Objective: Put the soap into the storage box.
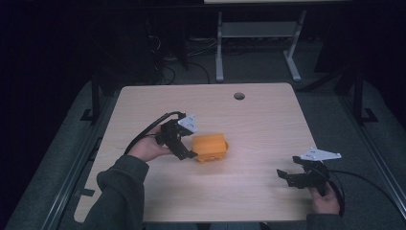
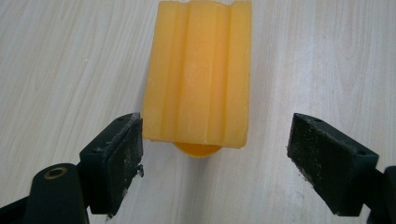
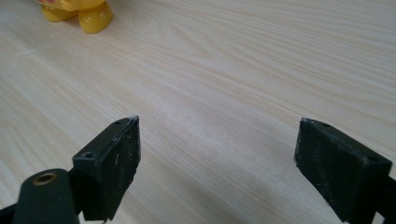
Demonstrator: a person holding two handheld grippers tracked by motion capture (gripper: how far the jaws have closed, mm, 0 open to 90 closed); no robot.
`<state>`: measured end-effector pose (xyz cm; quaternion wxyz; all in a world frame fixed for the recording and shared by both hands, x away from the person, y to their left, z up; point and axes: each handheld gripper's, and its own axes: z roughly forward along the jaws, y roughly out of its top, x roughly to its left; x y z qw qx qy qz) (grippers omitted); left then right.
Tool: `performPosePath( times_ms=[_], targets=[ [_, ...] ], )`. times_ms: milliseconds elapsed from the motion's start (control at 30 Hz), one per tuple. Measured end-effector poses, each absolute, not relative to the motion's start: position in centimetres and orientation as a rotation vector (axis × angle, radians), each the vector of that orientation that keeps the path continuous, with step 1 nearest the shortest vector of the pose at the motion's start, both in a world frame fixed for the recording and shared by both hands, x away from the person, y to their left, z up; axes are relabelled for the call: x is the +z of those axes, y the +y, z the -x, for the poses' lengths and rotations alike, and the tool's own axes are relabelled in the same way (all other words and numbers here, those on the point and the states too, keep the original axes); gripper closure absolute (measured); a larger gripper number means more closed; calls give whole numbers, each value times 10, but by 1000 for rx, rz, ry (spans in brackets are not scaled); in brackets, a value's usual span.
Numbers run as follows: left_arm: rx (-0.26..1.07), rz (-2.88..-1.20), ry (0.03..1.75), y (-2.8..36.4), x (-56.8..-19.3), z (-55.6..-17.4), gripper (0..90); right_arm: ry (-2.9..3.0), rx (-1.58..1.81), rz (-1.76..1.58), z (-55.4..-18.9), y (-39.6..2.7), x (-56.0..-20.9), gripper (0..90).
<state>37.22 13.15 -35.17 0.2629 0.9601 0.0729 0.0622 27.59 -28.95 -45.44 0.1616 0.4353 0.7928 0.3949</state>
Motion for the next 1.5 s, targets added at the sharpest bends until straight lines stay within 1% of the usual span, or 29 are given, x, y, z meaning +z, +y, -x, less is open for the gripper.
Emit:
performPosePath(
  times_ms=[400,733,1133,1500],
  targets=[
    [182,-2596,223,146,-353,-359,176,2266,1120,-1243,-276,-288,-454,140],
    [204,-2556,226,163,-354,-342,177,2268,1117,-1242,-275,-286,-454,139],
    [240,-2529,262,185,-360,-326,178,2257,1119,-1240,-275,-285,-454,140],
    [245,-2522,297,201,-367,-317,178,2253,1114,-1245,-274,-285,-454,140]
  ],
)
